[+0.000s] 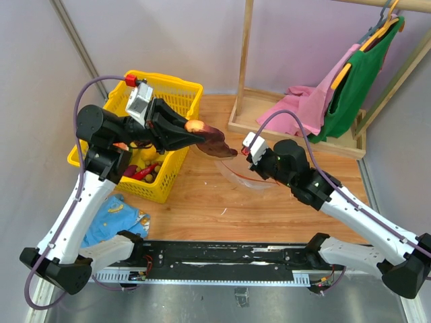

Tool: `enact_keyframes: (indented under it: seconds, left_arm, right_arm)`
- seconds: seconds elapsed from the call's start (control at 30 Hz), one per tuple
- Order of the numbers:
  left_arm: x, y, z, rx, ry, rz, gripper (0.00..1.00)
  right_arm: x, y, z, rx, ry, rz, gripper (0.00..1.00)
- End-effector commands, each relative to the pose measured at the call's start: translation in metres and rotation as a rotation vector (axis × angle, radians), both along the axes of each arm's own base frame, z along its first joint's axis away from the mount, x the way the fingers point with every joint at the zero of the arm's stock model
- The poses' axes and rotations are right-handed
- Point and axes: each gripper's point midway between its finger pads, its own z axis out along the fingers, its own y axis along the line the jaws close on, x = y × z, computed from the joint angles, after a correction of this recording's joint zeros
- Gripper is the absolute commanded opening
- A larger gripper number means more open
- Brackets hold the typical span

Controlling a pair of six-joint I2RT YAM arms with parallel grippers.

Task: Place the food in the zip-top bag and seal the zipper
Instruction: Place the fake food in the zipper food storage bag.

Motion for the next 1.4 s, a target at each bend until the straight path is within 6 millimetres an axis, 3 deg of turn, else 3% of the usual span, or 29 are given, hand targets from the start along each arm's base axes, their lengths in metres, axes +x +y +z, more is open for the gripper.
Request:
enact_keyframes:
  seconds: [0.0,0.6,1.0,1.37]
  left_arm:
    - [-0.013,-0.005,0.000,0.008,-0.046,-0.067,0.00]
    - [0.005,-0.034,-0.056,0.112,0.077,-0.114,0.00]
    - [0.032,-0.059,-0.123,0.243,0.136,0.003,0.01]
    - [0.045,-0.075,-0.177,0.396,0.086,0.098,0.25]
  right_arm:
    - [0.004,0.003,0.017,0.028,-0.025,0.016,0.01]
    - [-0.008,0.013,0.021,0.091,0.003,0.071,0.01]
    - [-0.018,0.027,0.030,0.168,0.035,0.134,0.01]
    - [-0.018,0.030,0.039,0.281,0.104,0.161,0.01]
